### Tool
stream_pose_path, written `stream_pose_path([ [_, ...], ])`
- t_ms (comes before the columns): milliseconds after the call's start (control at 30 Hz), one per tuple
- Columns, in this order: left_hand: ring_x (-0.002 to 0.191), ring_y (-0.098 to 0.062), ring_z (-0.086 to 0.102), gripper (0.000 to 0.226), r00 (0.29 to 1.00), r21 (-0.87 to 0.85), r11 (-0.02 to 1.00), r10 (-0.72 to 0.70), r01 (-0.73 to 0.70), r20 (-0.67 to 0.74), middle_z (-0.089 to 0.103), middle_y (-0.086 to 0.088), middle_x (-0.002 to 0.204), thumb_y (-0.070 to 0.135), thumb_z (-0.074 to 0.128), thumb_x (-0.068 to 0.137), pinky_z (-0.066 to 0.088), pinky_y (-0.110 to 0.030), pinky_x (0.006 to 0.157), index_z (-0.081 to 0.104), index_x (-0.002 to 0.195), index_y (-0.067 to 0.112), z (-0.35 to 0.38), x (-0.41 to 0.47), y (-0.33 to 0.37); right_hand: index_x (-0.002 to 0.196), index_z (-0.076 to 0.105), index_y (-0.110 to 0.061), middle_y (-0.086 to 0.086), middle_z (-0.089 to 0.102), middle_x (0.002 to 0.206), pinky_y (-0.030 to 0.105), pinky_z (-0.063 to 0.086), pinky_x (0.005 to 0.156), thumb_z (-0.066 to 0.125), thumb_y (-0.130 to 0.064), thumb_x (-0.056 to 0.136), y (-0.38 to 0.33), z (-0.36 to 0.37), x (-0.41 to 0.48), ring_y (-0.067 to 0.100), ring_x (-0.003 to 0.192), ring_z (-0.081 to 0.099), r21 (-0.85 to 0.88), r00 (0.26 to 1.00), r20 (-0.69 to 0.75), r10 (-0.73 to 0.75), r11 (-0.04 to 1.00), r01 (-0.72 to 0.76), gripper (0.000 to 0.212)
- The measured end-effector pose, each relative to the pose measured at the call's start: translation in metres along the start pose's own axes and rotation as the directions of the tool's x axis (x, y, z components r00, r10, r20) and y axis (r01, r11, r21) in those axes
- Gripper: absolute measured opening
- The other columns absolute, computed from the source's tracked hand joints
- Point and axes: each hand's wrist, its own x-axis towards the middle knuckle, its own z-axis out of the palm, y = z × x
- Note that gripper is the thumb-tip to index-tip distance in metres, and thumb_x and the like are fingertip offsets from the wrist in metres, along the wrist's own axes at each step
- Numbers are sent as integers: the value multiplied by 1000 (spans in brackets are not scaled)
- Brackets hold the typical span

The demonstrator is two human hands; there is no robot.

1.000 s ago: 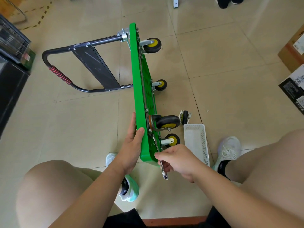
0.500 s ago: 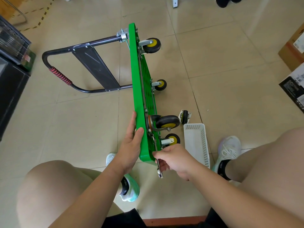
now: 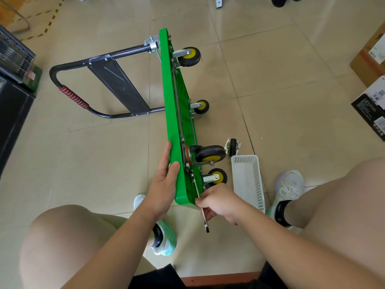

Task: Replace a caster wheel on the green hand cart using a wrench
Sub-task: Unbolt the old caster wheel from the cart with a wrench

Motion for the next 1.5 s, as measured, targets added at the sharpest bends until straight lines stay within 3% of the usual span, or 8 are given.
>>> stream_pose_path([
  [67,126,-4,64,55,1000,-1,1000,4,-4,6,61,36,135,22,39,114,57,-22,93,29,149,64,0,0,0,86,79,-12,9,76,86,48,61,85,74,-18,87,6,1,8,31,85,73,-124,999,-18,-46,991,44,7],
  [167,129,-7,63,56,1000,-8,1000,5,-5,9,60,33,139,23,39,114,57,-25,96,30,147,66,-1,-1,0,100,80,-18,-3,74,87,25,56,70,70,-18,91,14,2,17,20,86,70,-285,989,-27,-145,949,132,13],
  [300,131,-10,63,56,1000,-12,1000,9,-9,18,61,29,141,23,39,114,57,-29,99,36,141,72,0,1,-1,122,73,-14,4,71,119,24,44,90,63,-13,98,19,-9,28,21,108,63,-383,977,-42,-210,906,178,26],
  [400,136,-13,59,56,1000,-28,999,15,-15,14,56,25,149,25,42,113,51,-39,110,38,139,74,0,0,-1,123,73,-15,6,71,120,31,49,98,63,-15,98,25,-22,26,24,111,63,-469,980,-60,-189,872,139,27],
  [600,134,-14,60,54,999,-54,998,35,-33,32,57,25,148,37,49,103,52,-42,110,36,138,77,-1,1,-2,99,81,-18,0,77,83,29,62,75,72,-22,91,28,-18,3,17,74,74,-218,986,-125,-112,973,83,13],
  [767,132,-12,62,55,999,-64,997,36,-33,38,56,26,148,38,49,103,57,-31,99,36,140,76,-1,2,-4,90,81,-15,1,76,74,42,63,83,75,-22,88,23,-3,-8,19,71,74,-63,992,-77,-95,994,90,9],
  [1367,131,-13,63,55,999,-74,997,19,-16,37,59,26,145,35,48,105,58,-30,96,36,143,72,-3,4,-7,83,79,-19,0,76,70,26,62,65,76,-20,86,11,4,9,15,62,74,-79,988,-66,-138,988,133,5],
  [1500,133,-12,61,55,1000,-73,997,12,-10,26,58,26,146,35,49,104,57,-30,98,37,144,71,-2,4,-7,103,80,-19,-3,77,87,20,56,65,74,-21,89,12,1,20,16,74,73,-218,985,-68,-158,966,140,15],
])
